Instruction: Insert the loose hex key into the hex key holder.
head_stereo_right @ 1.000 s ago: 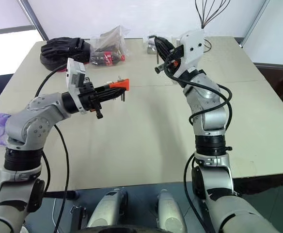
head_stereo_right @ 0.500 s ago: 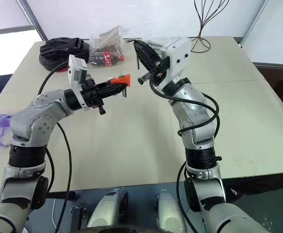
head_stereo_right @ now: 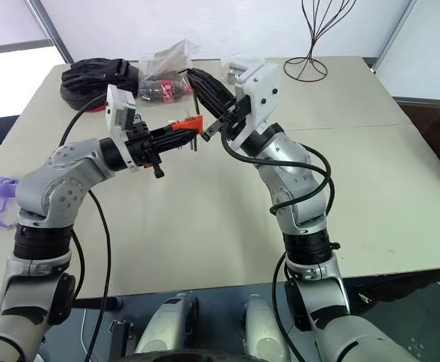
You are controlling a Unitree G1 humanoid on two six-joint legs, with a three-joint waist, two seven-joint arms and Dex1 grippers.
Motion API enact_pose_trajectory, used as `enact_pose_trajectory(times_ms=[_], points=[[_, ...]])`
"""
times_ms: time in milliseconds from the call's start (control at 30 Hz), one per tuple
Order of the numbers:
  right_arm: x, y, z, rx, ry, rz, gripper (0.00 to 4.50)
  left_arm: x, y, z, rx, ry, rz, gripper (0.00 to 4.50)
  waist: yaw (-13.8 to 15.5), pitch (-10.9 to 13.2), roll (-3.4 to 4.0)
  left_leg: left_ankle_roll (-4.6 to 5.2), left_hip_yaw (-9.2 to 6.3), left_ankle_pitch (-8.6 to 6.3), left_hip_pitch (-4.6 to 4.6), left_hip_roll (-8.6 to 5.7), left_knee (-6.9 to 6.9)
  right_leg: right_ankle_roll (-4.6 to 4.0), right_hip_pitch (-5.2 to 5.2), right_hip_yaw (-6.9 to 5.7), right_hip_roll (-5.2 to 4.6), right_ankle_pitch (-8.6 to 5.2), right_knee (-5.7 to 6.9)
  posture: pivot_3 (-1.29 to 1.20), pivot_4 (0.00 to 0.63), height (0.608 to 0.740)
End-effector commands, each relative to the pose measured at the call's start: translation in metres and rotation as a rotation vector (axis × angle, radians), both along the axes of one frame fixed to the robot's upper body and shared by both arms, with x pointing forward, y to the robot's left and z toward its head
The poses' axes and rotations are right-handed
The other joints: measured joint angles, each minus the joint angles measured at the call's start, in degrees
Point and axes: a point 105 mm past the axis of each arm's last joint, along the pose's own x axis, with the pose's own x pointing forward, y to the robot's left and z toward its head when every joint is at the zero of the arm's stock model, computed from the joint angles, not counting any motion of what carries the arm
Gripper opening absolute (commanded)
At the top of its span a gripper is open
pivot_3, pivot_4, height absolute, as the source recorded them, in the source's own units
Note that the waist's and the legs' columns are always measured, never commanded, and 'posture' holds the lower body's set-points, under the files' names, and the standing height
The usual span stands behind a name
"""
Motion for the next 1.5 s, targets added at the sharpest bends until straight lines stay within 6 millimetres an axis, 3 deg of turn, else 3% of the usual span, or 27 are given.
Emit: enact_pose_trajectory(times_ms=[33,1500], points=[[-0.0122,0.0017,0.0149,0.018,-0.059,0.026,0.10,-0.0032,-0.0031,0.0123,-0.014,-0.059,-0.016,0.00,0.0,0.0,0.00,0.00,0.00,0.00,0.00,0.00,0.00,0.00,0.00,0.00,0.00,0.00,0.00,0.00,0.150,0.740],[-0.0060,-0.0056,0.0116,-0.009,-0.049,-0.019,0.10,-0.0048,-0.0042,0.0219,-0.050,-0.065,-0.022,0.00,0.0,0.0,0.00,0.00,-0.01,0.00,0.00,0.01,-0.02,0.00,0.00,0.00,-0.01,0.00,-0.02,0.00,0.150,0.740]])
